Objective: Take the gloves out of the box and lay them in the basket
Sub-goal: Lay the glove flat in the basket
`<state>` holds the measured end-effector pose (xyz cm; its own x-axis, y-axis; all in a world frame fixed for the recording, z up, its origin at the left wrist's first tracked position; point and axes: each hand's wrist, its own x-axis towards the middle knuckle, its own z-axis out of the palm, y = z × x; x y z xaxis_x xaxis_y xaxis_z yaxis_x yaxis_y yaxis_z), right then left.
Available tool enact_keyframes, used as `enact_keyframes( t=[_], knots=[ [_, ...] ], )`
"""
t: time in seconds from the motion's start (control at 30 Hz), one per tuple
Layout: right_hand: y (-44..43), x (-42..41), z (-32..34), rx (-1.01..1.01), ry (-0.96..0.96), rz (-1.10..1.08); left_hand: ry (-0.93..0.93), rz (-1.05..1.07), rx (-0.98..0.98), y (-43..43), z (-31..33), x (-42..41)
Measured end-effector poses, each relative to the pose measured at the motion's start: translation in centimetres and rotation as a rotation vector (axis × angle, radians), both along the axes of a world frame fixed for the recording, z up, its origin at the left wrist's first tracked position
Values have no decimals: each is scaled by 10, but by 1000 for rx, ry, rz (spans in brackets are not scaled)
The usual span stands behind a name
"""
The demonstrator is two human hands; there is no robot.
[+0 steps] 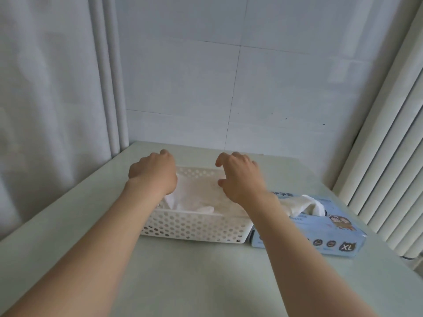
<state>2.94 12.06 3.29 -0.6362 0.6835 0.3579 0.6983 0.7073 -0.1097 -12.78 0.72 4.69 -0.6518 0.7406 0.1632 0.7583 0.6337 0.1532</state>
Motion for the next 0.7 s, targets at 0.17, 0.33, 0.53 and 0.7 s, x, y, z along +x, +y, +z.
enact_keyframes(
  t=[0.17, 0.33, 0.53, 0.7],
  knots=[
    [-9, 7, 20, -57, -51, 158, 209, -279, -64, 5, 1, -2],
    [-20, 23, 27, -365, -451, 99, -158, -408, -395, -1, 8, 13],
    [-17, 14, 9, -337, -411, 31, -144, -415, -514, 6, 1, 20],
    [-17, 16, 8, -349, -381, 54, -164, -417, -456, 6, 4, 26]
  ],
)
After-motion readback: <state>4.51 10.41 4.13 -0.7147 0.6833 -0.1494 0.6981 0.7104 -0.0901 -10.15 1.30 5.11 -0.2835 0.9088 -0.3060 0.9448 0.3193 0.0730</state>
